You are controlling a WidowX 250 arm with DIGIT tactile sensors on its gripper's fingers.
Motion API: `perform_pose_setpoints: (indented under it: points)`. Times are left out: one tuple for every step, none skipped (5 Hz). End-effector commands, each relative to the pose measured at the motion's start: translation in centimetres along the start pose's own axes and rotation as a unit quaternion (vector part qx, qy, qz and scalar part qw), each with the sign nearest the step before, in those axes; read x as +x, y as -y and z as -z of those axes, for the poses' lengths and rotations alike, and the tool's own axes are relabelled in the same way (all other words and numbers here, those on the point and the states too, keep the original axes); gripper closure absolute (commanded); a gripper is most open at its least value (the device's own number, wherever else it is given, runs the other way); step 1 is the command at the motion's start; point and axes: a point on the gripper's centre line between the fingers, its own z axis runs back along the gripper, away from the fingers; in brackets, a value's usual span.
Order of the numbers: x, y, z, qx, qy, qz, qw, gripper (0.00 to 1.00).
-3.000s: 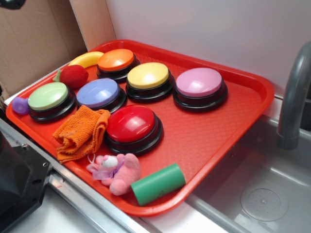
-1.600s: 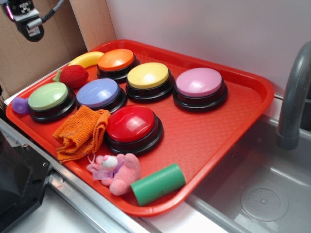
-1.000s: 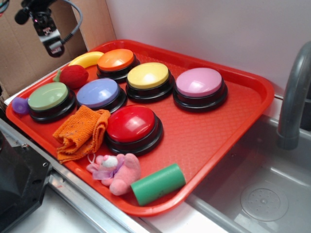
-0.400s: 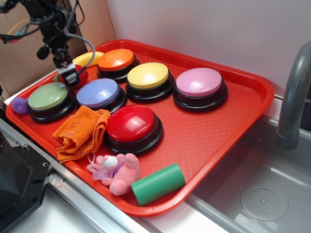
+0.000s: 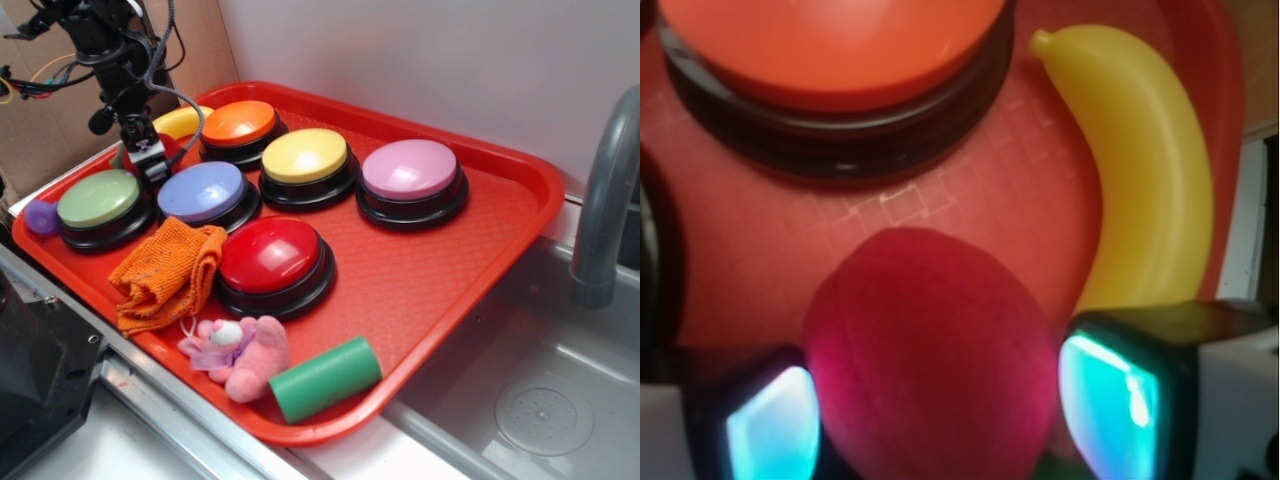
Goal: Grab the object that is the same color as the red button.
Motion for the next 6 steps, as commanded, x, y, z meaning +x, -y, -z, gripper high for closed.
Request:
perform_pose_setpoints:
  points:
    - [0.7, -1.9, -0.1, 0.014, 0.002, -0.004, 1.000, 1.00]
    - [0.7, -2.0, 0.1, 0.008, 0.003, -0.009, 1.000, 1.00]
    - [0.8, -1.9, 0.3, 0.006, 0.000, -0.010, 1.000, 1.00]
    - [1.0, -1.8, -0.7, -0.001, -0.009, -0.034, 0.999, 1.00]
    - [0.7, -1.7, -2.9, -0.025, -0.028, -0.097, 0.995, 1.00]
    - [1.2, -1.3, -6.0, -0.042, -0.038, -0.136, 0.989, 1.00]
